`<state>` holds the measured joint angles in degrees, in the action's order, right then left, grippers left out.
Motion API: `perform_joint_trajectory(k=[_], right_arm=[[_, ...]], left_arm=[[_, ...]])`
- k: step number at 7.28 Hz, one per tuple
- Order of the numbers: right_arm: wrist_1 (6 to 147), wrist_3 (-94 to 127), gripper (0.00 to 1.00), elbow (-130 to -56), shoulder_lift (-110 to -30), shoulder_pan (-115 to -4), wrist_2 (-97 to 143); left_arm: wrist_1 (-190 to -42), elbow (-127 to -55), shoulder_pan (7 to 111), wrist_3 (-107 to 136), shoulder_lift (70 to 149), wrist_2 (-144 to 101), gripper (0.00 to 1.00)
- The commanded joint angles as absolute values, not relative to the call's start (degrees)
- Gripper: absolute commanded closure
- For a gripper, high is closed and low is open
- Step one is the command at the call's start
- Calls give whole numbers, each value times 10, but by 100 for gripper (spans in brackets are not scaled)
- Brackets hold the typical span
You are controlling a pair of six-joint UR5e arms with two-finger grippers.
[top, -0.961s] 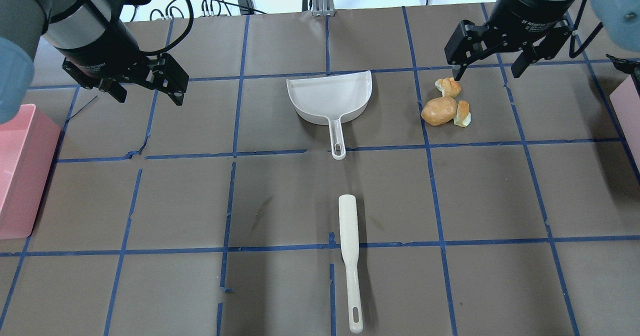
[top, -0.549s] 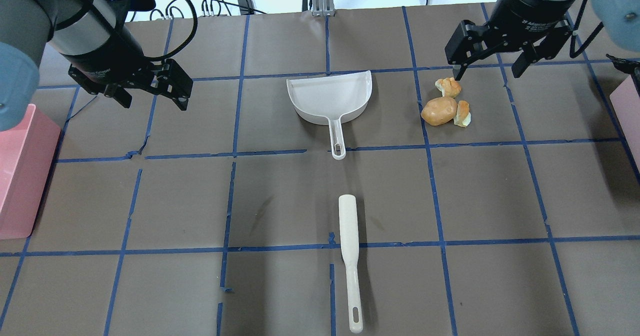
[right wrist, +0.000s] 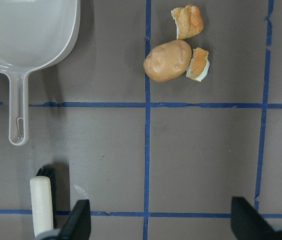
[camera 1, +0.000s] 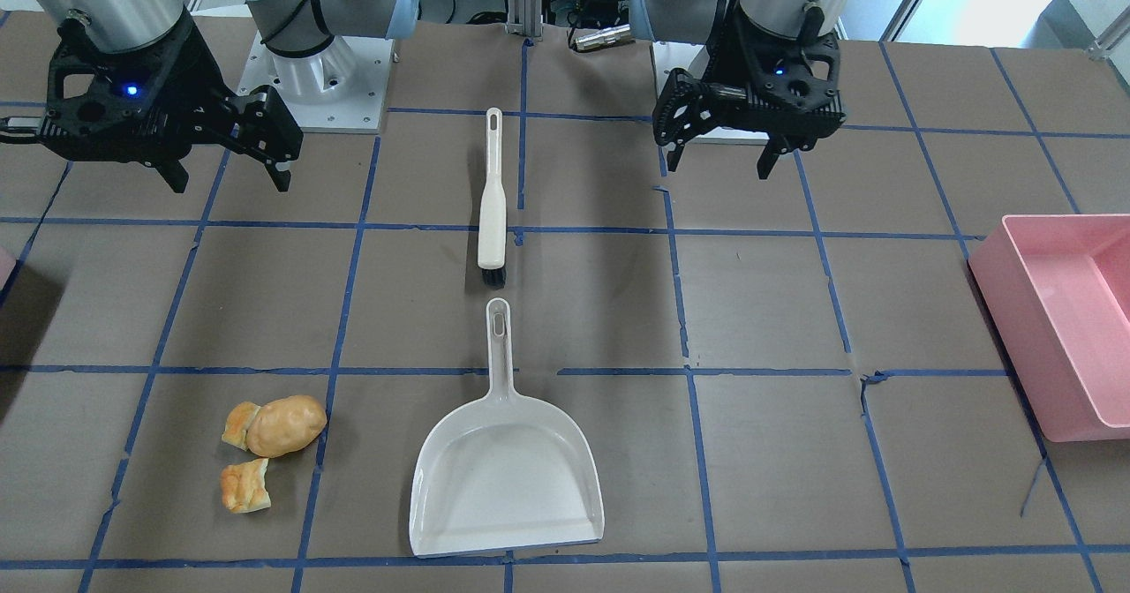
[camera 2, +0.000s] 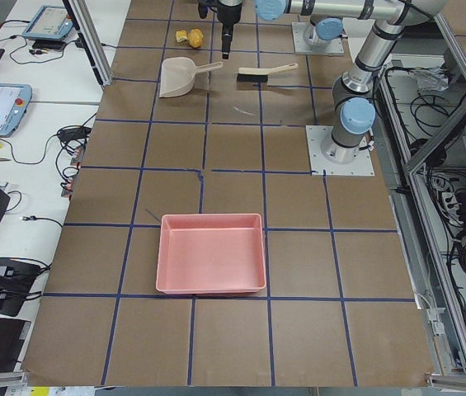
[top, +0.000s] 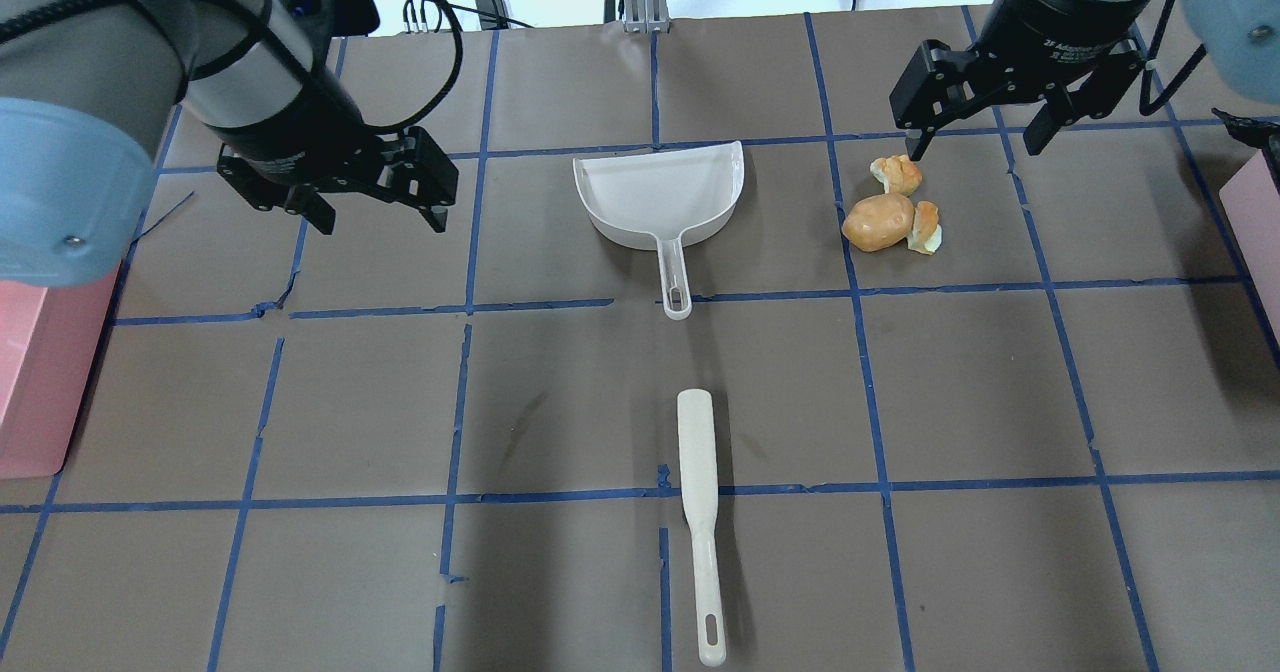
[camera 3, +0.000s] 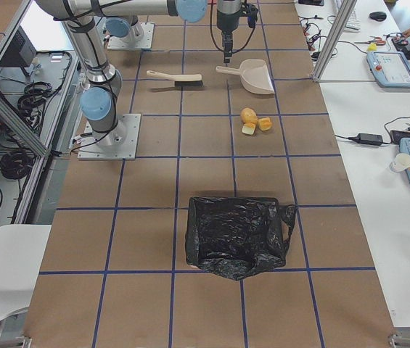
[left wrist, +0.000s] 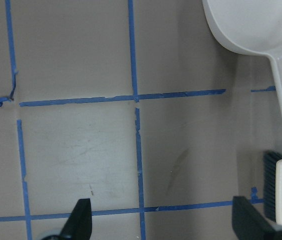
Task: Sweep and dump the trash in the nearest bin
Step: 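Move the left gripper toward the white brush handle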
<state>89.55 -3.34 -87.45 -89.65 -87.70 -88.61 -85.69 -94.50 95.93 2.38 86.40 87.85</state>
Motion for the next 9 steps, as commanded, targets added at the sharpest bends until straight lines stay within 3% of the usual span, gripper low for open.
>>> perform_joint_trajectory(k=[1,4,9], right_arm=[[895,-33,0,-875,-896,-874,-886],[895,-33,0,-875,-896,-872,-886],[888,-33,0,-875,-898,-872,-888]], left_arm=[[-853,-961,1013,44,867,870,0],[-853,-1018,1078,89,856,873,0],[-684,-1143,1172,203,881,870,0]])
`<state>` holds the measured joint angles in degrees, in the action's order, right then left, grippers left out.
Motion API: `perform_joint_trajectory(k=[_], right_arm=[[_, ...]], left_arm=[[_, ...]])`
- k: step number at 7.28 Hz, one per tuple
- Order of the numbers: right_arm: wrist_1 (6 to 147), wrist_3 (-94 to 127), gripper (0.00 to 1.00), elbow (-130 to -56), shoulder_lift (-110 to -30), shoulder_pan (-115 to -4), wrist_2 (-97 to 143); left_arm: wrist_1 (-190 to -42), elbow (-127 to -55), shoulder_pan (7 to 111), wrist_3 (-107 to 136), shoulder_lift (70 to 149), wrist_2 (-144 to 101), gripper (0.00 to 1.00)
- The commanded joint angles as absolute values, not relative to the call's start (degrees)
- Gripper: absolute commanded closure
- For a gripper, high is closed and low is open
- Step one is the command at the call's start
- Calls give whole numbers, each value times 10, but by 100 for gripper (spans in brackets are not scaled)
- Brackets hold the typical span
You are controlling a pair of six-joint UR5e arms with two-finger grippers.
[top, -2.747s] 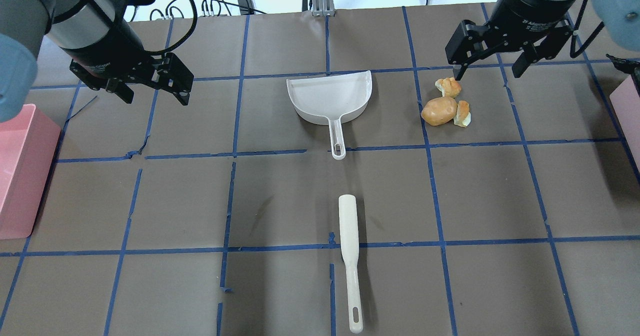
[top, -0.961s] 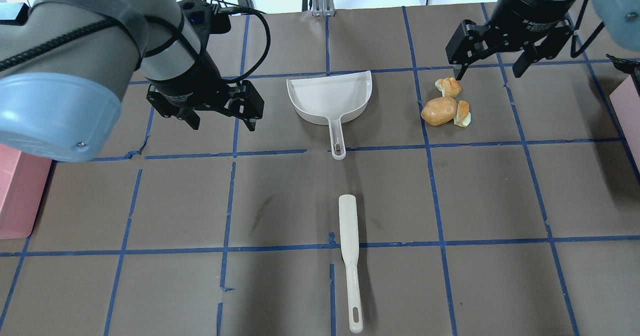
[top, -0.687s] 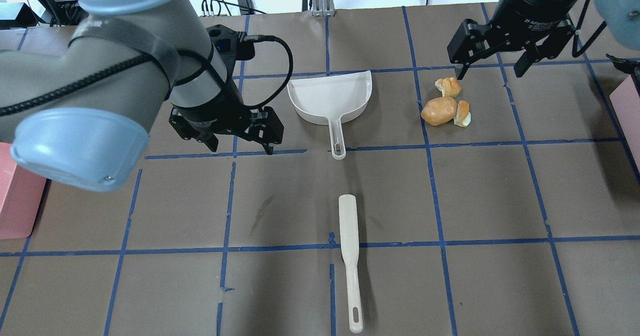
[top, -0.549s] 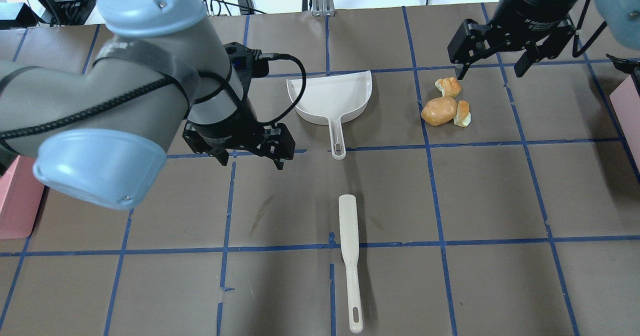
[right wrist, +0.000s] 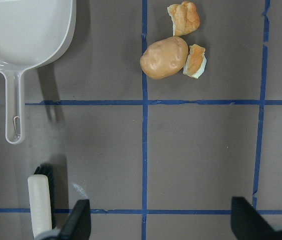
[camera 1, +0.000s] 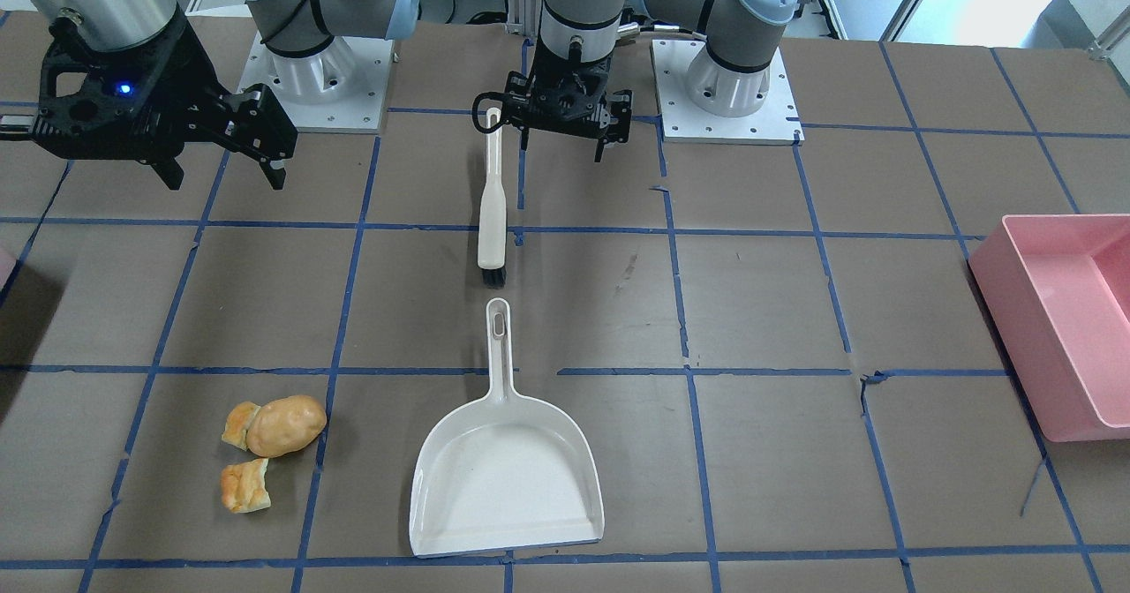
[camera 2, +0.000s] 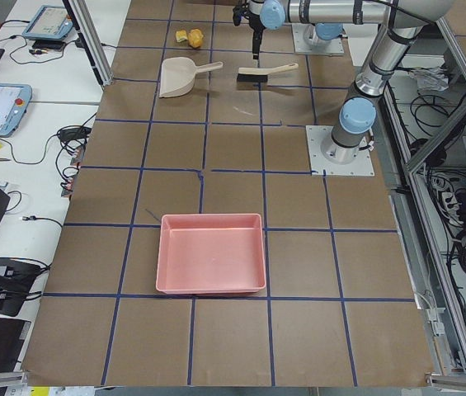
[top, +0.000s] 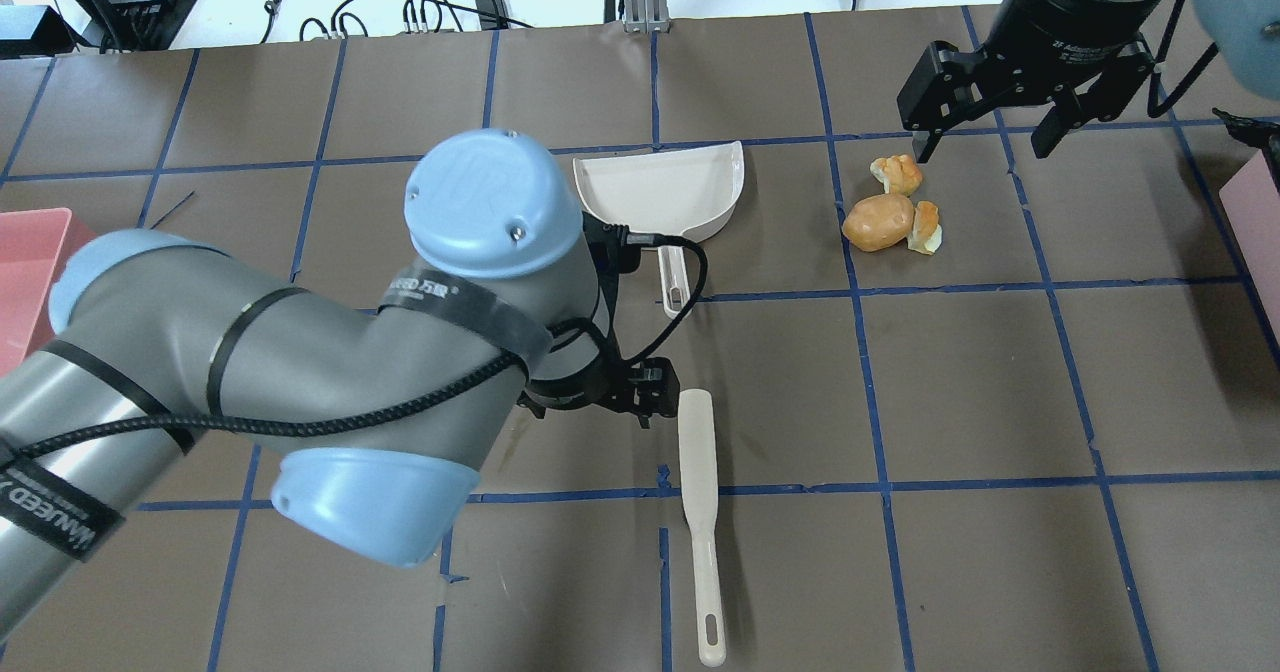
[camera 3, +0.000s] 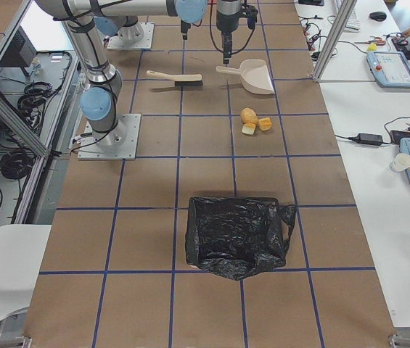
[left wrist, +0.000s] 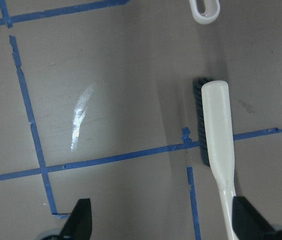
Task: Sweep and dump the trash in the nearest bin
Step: 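Lower the left gripper and grasp the white brush handle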
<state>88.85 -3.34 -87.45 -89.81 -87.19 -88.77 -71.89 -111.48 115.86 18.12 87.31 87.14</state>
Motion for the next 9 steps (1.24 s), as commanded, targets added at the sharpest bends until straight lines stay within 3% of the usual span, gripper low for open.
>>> perform_joint_trajectory(k=[1,9], right_arm=[[887,-33,0,-875,-898,-872,-888],[889,-33,0,-875,-897,-866,-886]], left_arm=[[-662,-1147,1186,225,897,869,0],[-582,-1152,1280,368,1003,839,0]])
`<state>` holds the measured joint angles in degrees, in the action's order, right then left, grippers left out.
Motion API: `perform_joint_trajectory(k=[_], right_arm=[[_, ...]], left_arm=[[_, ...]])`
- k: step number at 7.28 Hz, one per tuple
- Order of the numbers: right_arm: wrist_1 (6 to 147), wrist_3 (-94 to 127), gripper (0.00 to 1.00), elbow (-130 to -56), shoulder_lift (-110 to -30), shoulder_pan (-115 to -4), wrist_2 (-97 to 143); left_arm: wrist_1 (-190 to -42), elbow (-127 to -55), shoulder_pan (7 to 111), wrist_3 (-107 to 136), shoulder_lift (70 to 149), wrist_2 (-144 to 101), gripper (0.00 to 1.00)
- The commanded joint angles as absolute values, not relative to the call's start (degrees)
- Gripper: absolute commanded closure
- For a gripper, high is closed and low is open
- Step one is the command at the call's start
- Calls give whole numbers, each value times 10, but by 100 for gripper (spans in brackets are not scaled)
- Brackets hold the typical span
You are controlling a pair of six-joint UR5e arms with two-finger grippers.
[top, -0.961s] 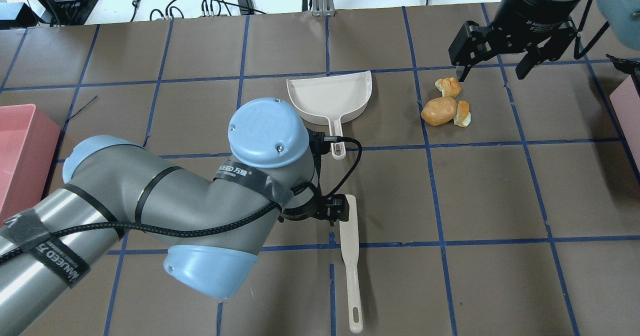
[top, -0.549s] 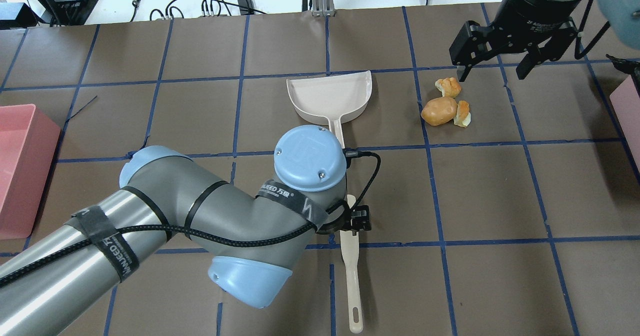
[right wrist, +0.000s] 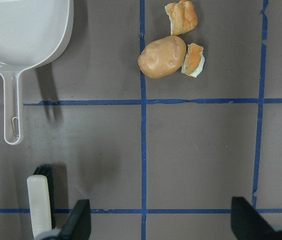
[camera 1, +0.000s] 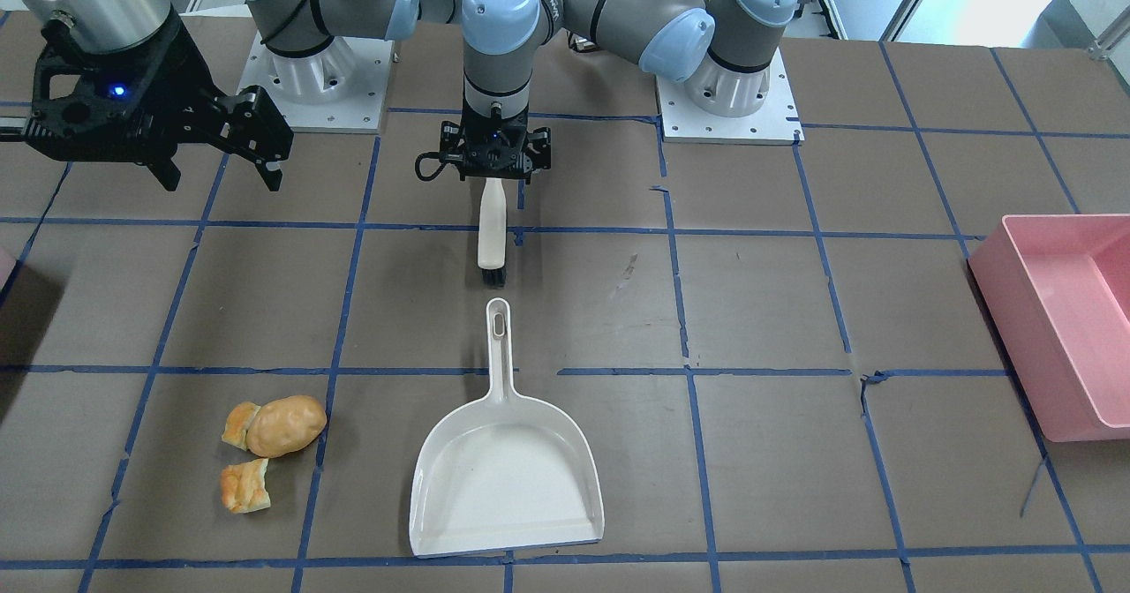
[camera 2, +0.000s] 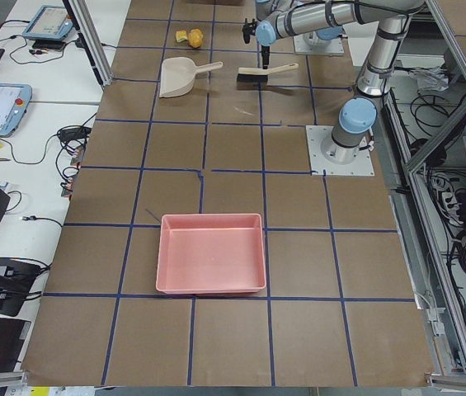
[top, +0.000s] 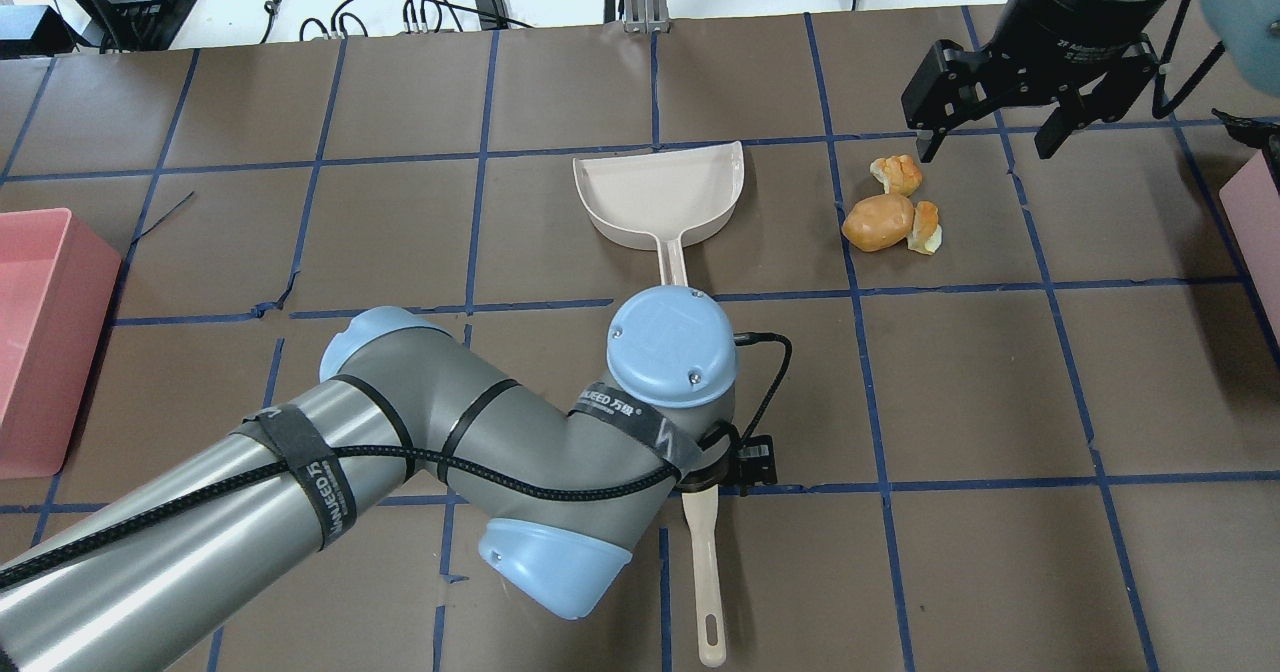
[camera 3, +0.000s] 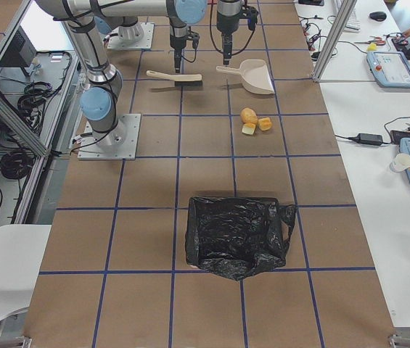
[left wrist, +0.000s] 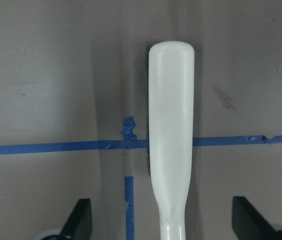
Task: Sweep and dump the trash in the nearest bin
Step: 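Lower the left gripper and grasp the white brush handle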
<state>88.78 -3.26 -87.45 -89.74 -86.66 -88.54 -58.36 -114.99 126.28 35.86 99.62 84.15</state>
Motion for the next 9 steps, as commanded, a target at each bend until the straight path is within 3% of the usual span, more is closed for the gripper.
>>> perform_joint_trajectory(k=[1,4,9], right_arm=[[889,-33,0,-875,-897,-865,-886],[889,-33,0,-875,-897,-864,-885],[889,-33,0,-875,-897,-867,-882]], left_arm=[[-584,-1162,1288,368,1001,844,0],[-570,-1197,1291,378,1003,839,0],[-566,-1195,1329,434,996,838,0]])
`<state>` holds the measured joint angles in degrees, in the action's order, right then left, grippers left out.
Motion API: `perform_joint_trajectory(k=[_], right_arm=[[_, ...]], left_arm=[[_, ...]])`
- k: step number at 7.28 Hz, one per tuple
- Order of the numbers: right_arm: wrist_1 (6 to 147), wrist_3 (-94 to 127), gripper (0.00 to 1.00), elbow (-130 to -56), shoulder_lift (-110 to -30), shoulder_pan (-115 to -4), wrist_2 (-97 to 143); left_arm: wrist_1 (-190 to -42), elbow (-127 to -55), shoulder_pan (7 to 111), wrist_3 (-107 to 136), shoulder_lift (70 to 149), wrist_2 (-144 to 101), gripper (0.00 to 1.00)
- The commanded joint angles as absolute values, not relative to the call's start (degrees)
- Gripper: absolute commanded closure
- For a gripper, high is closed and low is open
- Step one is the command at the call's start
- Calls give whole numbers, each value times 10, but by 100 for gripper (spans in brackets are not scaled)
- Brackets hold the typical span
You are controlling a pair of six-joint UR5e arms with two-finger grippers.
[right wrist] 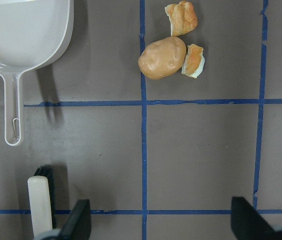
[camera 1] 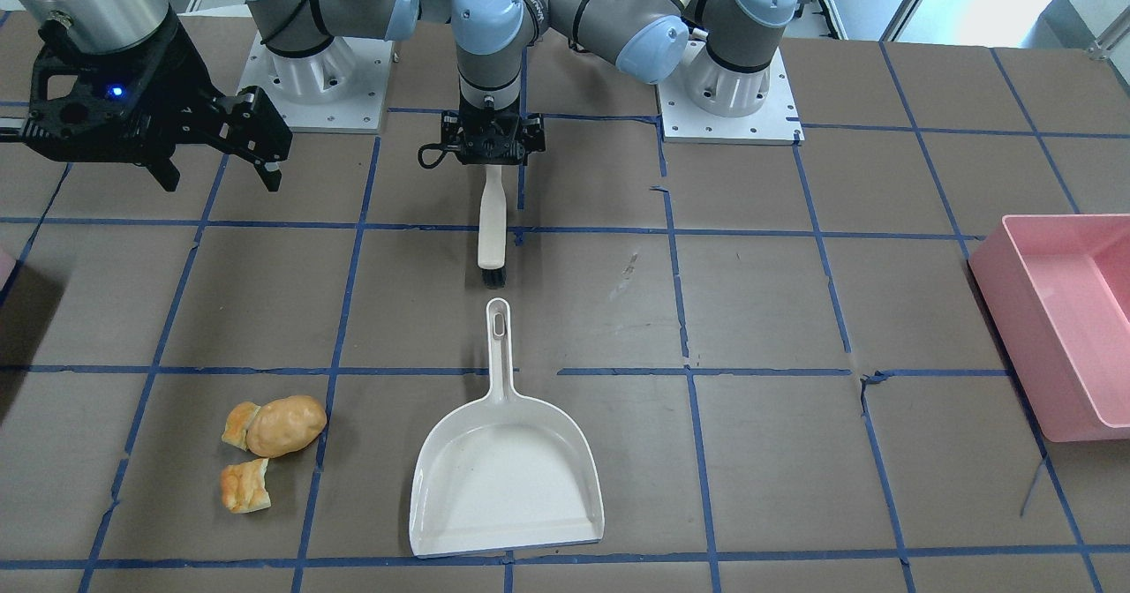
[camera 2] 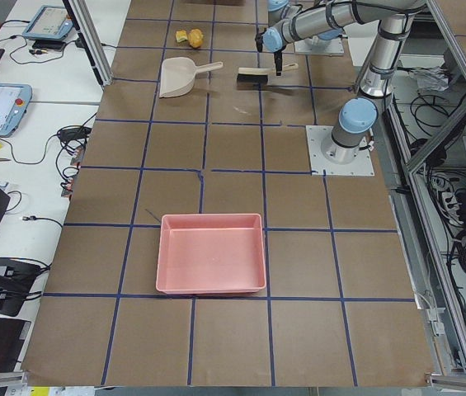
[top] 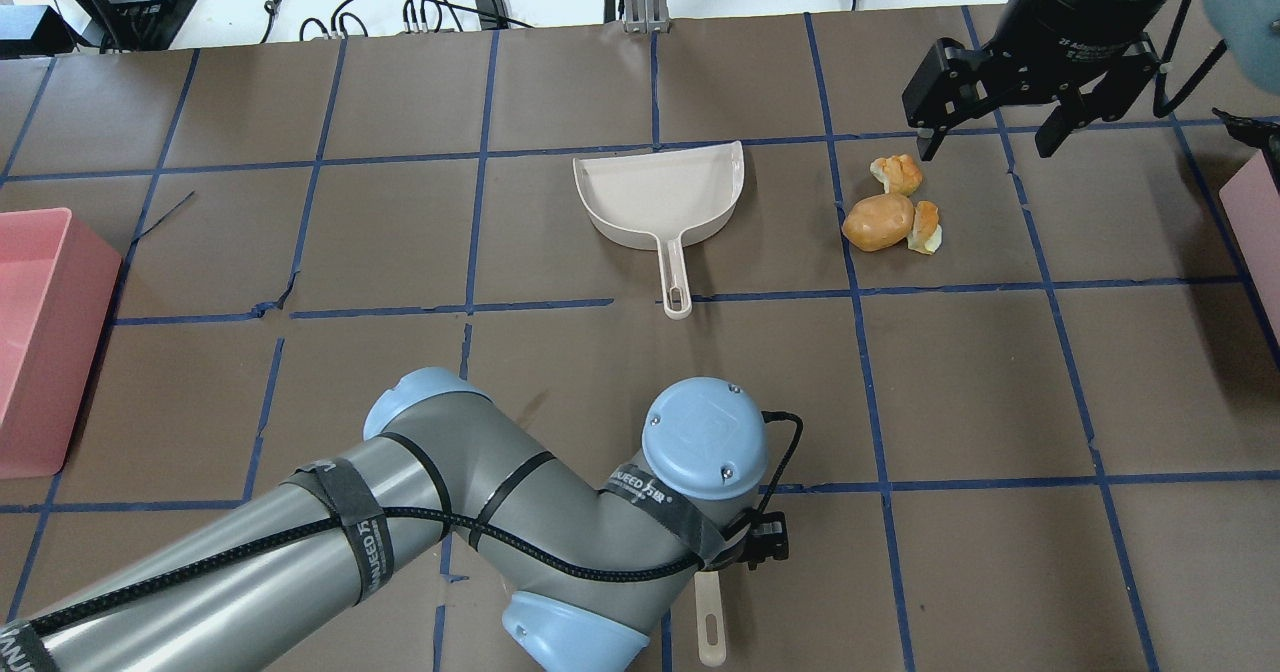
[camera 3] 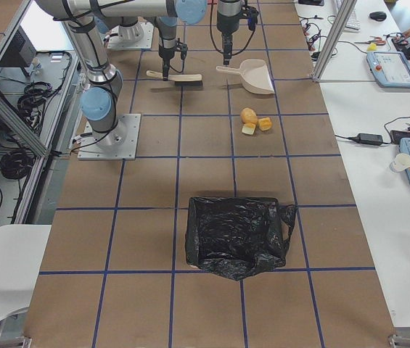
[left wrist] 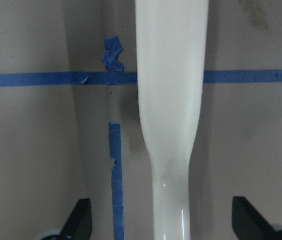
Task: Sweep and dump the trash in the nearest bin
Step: 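Lower the left gripper and grasp the white brush handle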
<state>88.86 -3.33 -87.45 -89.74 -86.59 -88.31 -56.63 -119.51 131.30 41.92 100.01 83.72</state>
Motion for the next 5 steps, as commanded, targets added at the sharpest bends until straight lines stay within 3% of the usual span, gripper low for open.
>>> perform_joint_trajectory(k=[1,5], right_arm=[[889,-33,0,-875,-897,-867,-882],[889,-33,0,-875,-897,-867,-883]], left_arm=[[-566,-1197,1332,434,991,838,1],[-571,-1199,1334,438,992,837,4]])
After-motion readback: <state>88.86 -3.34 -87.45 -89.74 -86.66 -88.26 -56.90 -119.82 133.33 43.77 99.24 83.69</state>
